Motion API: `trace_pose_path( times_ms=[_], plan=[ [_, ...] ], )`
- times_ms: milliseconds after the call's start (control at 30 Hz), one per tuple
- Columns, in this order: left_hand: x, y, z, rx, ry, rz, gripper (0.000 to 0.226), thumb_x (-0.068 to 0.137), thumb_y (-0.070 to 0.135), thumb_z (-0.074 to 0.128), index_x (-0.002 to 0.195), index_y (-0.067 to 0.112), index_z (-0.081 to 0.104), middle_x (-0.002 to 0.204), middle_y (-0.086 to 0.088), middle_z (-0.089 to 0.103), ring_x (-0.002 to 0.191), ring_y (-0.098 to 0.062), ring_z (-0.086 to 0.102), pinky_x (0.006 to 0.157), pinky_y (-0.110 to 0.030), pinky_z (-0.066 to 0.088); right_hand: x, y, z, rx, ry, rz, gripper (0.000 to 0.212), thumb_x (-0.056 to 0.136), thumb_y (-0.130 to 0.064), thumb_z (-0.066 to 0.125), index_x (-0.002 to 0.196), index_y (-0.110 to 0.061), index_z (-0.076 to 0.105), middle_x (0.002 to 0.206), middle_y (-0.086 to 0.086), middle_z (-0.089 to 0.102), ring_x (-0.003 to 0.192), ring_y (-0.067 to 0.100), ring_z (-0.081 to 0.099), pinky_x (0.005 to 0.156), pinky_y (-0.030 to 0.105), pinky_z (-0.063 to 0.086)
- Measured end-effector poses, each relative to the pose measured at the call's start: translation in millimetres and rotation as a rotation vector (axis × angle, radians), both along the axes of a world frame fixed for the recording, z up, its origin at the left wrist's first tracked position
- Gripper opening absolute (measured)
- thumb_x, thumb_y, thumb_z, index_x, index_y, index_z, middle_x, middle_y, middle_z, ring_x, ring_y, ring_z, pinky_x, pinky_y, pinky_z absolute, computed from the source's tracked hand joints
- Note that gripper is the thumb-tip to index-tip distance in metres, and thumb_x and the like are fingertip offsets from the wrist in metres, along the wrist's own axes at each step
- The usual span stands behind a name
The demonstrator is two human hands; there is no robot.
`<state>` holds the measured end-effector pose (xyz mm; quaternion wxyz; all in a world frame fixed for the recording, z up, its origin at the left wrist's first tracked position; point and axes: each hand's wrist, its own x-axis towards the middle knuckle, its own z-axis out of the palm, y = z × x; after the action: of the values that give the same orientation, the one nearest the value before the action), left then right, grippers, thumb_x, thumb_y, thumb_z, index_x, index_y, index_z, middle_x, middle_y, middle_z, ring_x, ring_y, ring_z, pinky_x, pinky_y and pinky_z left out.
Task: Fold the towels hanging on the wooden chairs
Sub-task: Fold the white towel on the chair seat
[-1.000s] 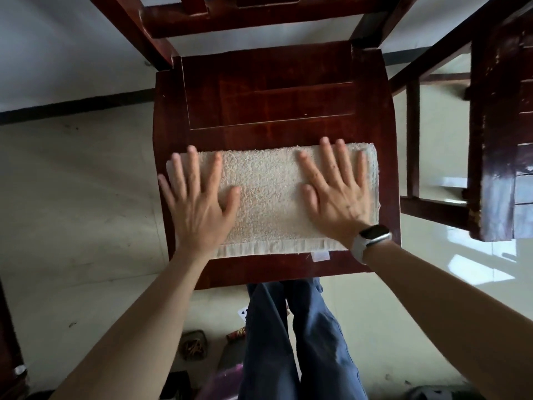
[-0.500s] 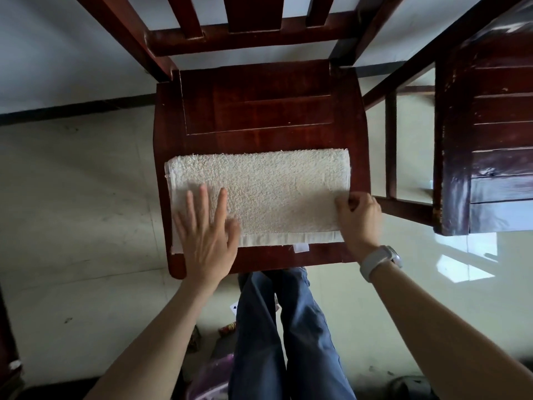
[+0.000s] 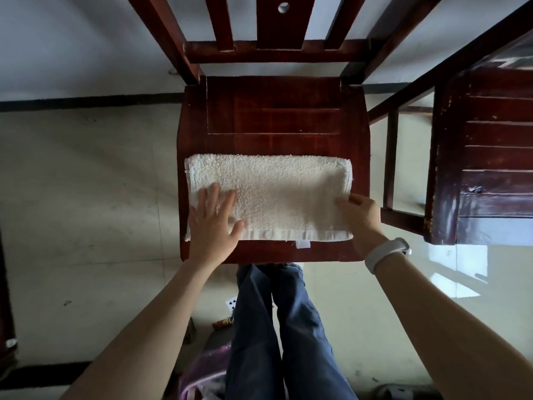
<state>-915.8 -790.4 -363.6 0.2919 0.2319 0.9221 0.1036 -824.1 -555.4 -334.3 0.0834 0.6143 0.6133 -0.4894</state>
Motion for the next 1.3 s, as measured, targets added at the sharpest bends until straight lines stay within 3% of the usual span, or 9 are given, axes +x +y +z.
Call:
trace_pose_path(
  times_ms=[167,333,433,500,567,700,933,1133,1300],
  plan=[
    [-5,-5,27,0.463,-0.170,0.558,0.022,0.088,0.016,0.056,0.110,0.011,0.062,0.116,0.003,0.058,0.109,-0.010,0.055,0.091,-0.008,0.036,-42,-35,39,-0.038,0.171,0.218,0.015,0.080,-0.015,0.067,0.089,-0.003,0.069,0.064,-0.004,0.058,0.055,0.008,0.050,0.048,0.018,0.044],
    [-9,-22,41,0.917,-0.840,1.431,0.024,0.096,0.025,0.042,0.104,0.011,0.060,0.094,-0.004,0.069,0.090,-0.020,0.064,0.075,-0.027,0.051,-91,-120,58,-0.235,0.317,0.473,0.025,0.085,-0.012,0.061,0.109,-0.005,0.064,0.088,0.004,0.066,0.078,0.020,0.065,0.080,0.041,0.056],
    [-6,-33,36,0.913,-0.892,1.583,0.044,0.095,0.043,0.039,0.123,0.013,0.054,0.122,-0.006,0.061,0.111,-0.019,0.058,0.096,-0.037,0.045,-105,-137,47,-0.092,0.290,0.687,0.026,0.091,-0.010,0.049,0.114,-0.009,0.060,0.105,0.010,0.063,0.089,0.021,0.062,0.081,0.026,0.049],
    [-2,-34,31,0.743,-0.793,1.462,0.052,0.089,0.046,0.049,0.132,0.015,0.047,0.134,-0.004,0.053,0.121,-0.019,0.050,0.105,-0.042,0.038,-114,-126,34,0.137,0.264,0.798,0.028,0.093,-0.009,0.043,0.116,-0.009,0.059,0.118,0.010,0.059,0.101,0.019,0.056,0.080,0.016,0.037],
    [3,-32,26,0.481,-0.550,1.212,0.056,0.087,0.043,0.056,0.132,0.012,0.046,0.135,-0.003,0.050,0.121,-0.017,0.048,0.103,-0.032,0.037,-126,-110,22,0.314,0.230,0.917,0.032,0.093,-0.011,0.042,0.121,-0.011,0.056,0.127,0.008,0.053,0.115,0.023,0.048,0.093,0.023,0.031],
    [8,-29,16,0.279,-0.111,0.954,0.026,0.092,0.023,0.048,0.101,0.002,0.059,0.098,-0.014,0.063,0.088,-0.021,0.057,0.072,-0.022,0.037,-154,-98,0,0.412,0.094,1.274,0.041,0.095,-0.029,0.041,0.134,-0.016,0.043,0.139,0.002,0.046,0.131,0.022,0.031,0.106,0.046,0.023],
    [10,-32,8,0.329,0.028,1.013,0.025,0.095,0.015,0.043,0.106,0.003,0.062,0.092,-0.015,0.069,0.086,-0.029,0.062,0.075,-0.026,0.042,-162,-105,-15,0.534,0.095,1.293,0.029,0.093,-0.027,0.039,0.110,-0.013,0.058,0.116,0.006,0.059,0.113,0.025,0.050,0.100,0.041,0.027],
    [0,-34,8,0.024,0.128,0.884,0.026,0.092,0.027,0.046,0.104,0.007,0.058,0.105,-0.013,0.059,0.099,-0.029,0.054,0.082,-0.041,0.040,-143,-104,-10,0.630,0.243,1.239,0.032,0.093,-0.025,0.044,0.120,-0.010,0.054,0.119,0.012,0.053,0.111,0.027,0.048,0.096,0.043,0.031],
    [0,-29,9,0.193,0.346,0.375,0.045,0.087,0.012,0.047,0.131,0.005,0.045,0.136,-0.016,0.047,0.128,-0.032,0.042,0.100,-0.045,0.038,-101,-103,-10,0.906,0.444,1.495,0.043,0.082,-0.001,0.041,0.124,0.001,0.051,0.122,0.020,0.057,0.119,0.036,0.048,0.105,0.058,0.031]
  ],
)
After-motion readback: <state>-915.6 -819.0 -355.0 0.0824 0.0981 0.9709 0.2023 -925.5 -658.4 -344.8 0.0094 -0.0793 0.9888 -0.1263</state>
